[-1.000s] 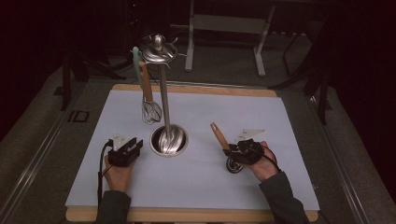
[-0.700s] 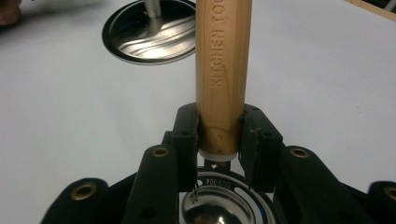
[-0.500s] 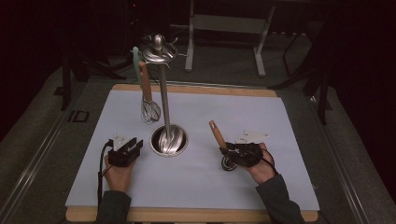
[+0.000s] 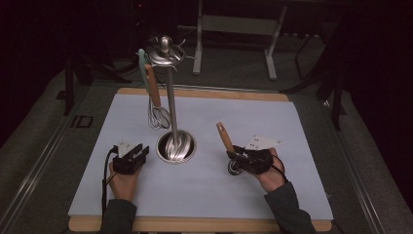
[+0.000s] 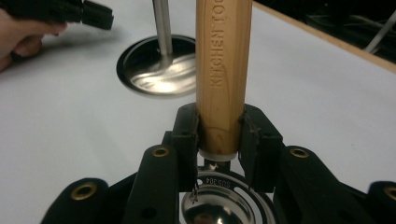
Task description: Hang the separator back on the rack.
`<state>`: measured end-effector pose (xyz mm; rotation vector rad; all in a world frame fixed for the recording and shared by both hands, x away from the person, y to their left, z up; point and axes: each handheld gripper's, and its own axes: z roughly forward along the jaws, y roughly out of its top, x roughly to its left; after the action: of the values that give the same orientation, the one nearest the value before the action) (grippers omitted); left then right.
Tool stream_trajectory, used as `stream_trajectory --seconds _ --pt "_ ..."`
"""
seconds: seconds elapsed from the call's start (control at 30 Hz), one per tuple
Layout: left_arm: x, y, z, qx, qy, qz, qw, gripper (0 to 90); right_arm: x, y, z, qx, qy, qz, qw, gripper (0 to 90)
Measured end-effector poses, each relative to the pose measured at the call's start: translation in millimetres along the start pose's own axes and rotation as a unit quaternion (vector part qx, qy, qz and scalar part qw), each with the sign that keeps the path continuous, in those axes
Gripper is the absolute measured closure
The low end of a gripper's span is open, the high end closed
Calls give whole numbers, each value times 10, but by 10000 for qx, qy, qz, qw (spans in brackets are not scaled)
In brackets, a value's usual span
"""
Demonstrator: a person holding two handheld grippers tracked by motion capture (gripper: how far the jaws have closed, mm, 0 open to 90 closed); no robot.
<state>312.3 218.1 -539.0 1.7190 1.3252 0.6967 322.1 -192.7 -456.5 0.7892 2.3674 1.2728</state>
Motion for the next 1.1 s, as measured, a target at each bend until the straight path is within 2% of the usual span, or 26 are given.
stream_trajectory --seconds 0.4,1.1 --pt "-1 0 0 -4 2 -1 10000 678 86 112 -17 -224 -71 -37 9997 697" --pt "1 0 2 -3 2 -15 10000 678 264 368 -10 -614 50 -176 9979 698"
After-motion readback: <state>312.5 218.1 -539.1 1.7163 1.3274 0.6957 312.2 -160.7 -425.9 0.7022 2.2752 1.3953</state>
